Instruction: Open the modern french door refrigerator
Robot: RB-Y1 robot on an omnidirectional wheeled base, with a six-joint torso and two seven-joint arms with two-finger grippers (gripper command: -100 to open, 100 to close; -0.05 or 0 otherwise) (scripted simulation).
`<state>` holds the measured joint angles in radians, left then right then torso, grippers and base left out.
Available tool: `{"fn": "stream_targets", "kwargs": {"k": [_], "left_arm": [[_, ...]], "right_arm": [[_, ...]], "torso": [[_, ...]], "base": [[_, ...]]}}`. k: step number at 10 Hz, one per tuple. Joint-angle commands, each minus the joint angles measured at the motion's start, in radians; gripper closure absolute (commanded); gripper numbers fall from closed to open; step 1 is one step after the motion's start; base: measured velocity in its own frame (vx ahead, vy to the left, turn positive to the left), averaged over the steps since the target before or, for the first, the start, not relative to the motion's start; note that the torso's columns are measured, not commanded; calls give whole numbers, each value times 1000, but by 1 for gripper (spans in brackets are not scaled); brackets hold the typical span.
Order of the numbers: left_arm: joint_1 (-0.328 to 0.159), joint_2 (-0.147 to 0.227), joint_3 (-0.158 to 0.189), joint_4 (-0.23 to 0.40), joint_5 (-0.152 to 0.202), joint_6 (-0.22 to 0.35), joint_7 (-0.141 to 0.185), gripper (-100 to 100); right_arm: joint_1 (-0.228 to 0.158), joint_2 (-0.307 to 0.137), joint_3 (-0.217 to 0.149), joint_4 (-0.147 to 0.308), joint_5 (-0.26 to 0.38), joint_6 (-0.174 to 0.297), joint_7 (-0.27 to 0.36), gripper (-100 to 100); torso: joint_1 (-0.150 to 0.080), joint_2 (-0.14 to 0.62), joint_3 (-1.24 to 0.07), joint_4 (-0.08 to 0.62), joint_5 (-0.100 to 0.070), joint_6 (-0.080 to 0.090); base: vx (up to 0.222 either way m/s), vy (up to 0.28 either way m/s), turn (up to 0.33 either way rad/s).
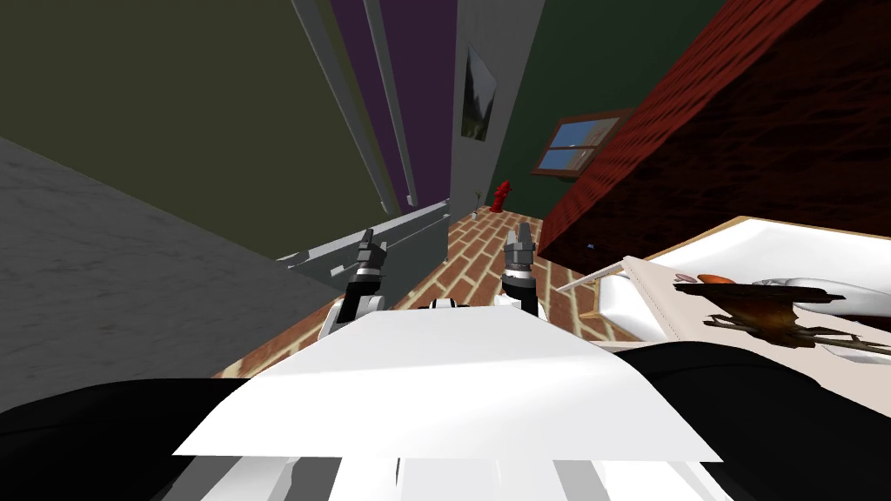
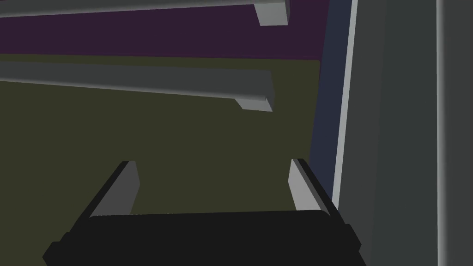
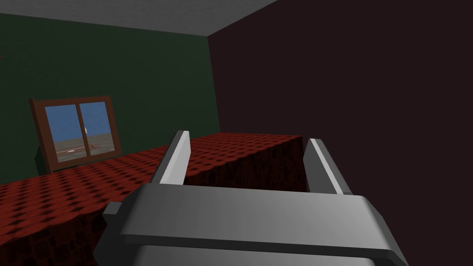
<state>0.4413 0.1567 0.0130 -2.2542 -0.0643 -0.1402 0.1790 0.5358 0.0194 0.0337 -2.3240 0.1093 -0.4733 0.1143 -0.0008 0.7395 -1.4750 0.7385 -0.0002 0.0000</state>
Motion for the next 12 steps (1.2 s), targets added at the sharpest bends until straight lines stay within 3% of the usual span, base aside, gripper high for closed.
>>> {"fn": "stream_targets", "kwargs": {"k": [1, 7, 12], "left_arm": [[-21, 12, -10, -26, 10, 78, 22, -100], [-56, 19, -27, -61, 26, 216, 54, -100], [-94, 24, -46, -97, 43, 362, 92, -100]], "right_arm": [[0, 0, 0, 0, 0, 0, 0, 0], [0, 0, 0, 0, 0, 0, 0, 0], [0, 0, 0, 0, 0, 0, 0, 0]], "torso": [[0, -2, -1, 0, 0, 0], [1, -2, -2, -1, 0, 0], [2, -3, -2, -1, 0, 0]], "base": [[96, 22, -52], [71, 20, -31], [73, 22, -40]]}}
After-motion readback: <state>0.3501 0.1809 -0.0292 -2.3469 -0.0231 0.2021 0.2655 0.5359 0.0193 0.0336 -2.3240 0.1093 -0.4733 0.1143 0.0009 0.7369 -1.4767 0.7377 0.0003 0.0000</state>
